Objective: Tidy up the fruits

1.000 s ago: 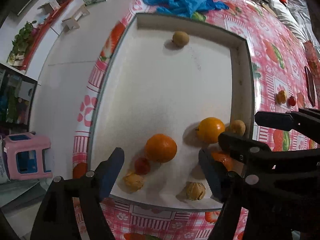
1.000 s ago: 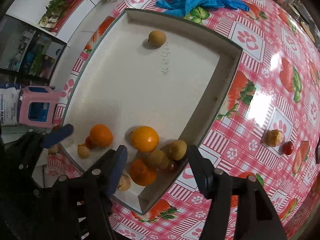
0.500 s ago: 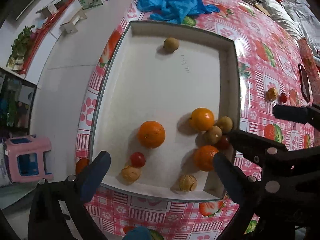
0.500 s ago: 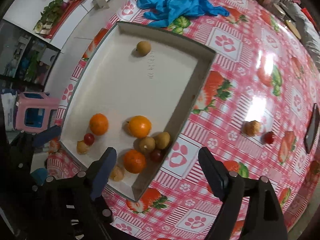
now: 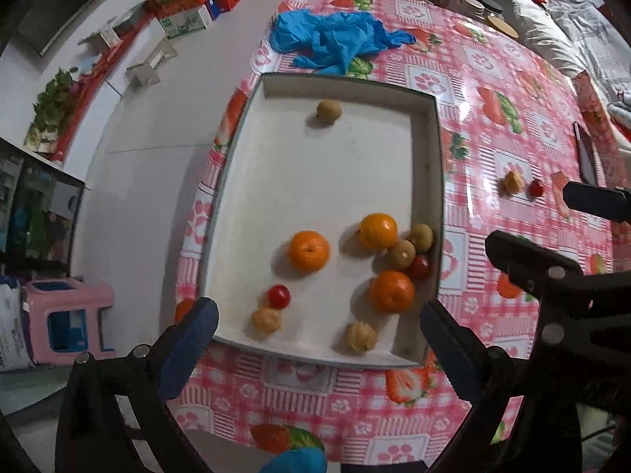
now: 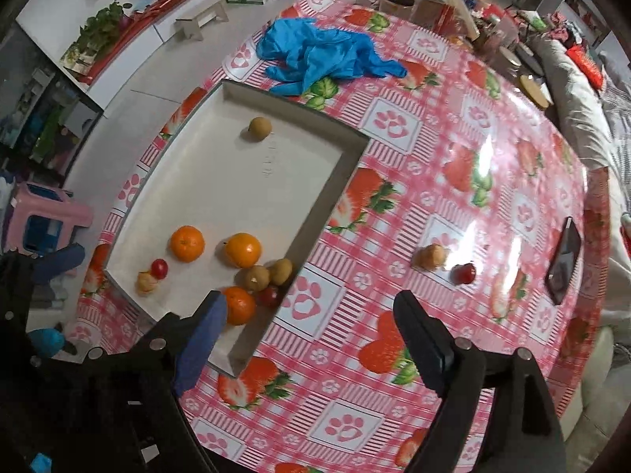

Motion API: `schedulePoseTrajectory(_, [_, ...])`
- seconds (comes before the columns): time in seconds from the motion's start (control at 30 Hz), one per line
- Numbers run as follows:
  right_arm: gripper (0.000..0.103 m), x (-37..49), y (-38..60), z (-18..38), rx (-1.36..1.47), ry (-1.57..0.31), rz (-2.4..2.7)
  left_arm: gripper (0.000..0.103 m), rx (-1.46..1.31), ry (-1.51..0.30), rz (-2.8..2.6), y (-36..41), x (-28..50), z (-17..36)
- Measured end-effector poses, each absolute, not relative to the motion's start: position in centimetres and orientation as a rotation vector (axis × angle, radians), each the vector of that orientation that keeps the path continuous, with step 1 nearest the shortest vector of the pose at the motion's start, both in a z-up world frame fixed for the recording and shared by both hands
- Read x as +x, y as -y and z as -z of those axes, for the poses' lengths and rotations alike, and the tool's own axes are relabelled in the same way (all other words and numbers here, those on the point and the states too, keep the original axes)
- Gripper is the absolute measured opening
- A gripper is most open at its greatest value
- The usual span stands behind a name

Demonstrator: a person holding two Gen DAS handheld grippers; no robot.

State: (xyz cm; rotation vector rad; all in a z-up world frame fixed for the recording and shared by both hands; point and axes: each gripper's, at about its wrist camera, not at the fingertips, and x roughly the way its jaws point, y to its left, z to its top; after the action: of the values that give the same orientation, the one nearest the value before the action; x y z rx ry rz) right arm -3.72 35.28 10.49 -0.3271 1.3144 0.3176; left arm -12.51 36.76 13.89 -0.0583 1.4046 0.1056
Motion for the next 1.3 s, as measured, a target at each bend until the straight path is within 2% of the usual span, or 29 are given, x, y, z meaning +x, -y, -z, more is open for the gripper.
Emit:
schedulePoseTrajectory(0.5, [0.088,-4.8,-33.7,-10.7,-0.388,-1.366,-0.261,0.103,-0.130,-1.431,-0.052,-35.8,-14.9,-14.2])
schedulePoseTrajectory(0.8, [0.088,-5.0,-32.2,-9.3,-0.156,-1.521,-0.361,0.103,-0.129,-1.446,-0.074,-35.8,-14.9,-14.3])
schedulePoseTrajectory(1.3, [0.088,-5.3,-32.5,-9.0,-0.213,-1.521,-0.345,0.103,-0.025,-1.431,-0.115,-34.9,-15.1,-14.4])
